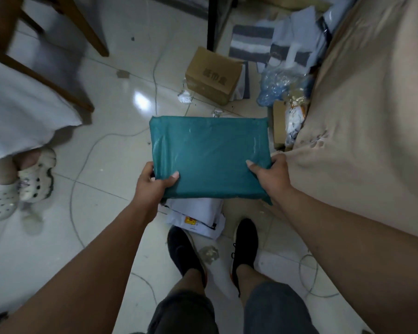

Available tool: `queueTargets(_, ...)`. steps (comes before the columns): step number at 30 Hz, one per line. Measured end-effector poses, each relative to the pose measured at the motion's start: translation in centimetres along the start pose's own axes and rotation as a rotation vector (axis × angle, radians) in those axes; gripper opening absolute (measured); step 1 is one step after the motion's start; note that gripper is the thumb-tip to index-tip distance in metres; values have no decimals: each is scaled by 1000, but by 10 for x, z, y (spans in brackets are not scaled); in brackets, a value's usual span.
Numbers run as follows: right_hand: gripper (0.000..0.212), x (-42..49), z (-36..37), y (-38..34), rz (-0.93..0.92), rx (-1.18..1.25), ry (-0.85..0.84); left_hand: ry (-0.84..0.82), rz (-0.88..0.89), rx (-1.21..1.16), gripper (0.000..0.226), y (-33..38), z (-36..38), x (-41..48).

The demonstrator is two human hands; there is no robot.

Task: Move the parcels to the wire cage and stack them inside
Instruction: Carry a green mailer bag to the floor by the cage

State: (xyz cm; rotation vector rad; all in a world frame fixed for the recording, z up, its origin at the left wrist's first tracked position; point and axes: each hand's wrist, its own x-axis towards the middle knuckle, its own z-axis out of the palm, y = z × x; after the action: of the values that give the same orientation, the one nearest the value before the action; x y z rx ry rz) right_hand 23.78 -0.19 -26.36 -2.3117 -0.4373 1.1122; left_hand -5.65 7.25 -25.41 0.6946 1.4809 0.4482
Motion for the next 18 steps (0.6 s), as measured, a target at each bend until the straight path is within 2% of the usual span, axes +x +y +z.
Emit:
queueTargets(6, 61, -107, -62, -79, -71, -49, -45, -15, -7, -77, 43, 56, -44, -130)
queueTargets(12, 77, -179, -103, -140, 27, 43, -208, 1, 74, -135, 46, 106, -73, -217)
queueTargets(16, 94, -219, -124, -168, -15, 73, -256, -31, 99, -176, 66, 134, -92, -259)
queueTargets(17, 94, -229, -129, -173, -25, 85, -292, -53, 92, -191, 71, 139, -97, -269)
queueTargets(18, 86, -239, -134, -177, -39, 100, -332, -74, 82, -192, 72, 143, -101, -280)
